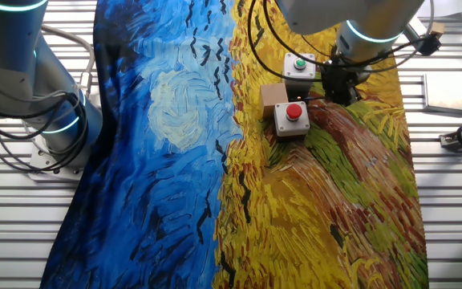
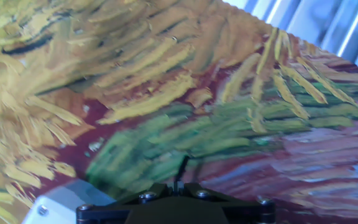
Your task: Turn the hands of a clock
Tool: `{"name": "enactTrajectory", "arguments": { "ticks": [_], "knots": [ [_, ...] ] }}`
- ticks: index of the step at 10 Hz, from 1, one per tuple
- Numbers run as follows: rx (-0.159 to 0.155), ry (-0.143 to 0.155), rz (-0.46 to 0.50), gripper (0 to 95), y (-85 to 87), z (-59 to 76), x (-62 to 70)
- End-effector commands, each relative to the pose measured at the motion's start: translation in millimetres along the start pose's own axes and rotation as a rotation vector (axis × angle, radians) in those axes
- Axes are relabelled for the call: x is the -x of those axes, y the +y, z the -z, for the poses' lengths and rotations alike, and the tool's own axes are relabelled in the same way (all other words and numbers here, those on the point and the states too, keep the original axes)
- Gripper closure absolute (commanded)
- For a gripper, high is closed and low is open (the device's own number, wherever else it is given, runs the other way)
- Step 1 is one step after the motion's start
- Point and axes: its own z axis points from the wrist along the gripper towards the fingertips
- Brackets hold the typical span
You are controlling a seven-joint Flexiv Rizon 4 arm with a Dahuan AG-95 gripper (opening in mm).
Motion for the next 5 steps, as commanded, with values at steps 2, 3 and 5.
{"name": "enactTrajectory", "arguments": {
  "ticks": [2,3,5],
  "knots": [
    [0.004,0.003,-0.011,95.0,6.6,7.6,6.6],
    [0.002,0.006,-0.018,95.0,11.2,9.7,10.8],
    [0.001,0.005,-0.030,95.0,19.4,6.2,19.5]
  ]
}}
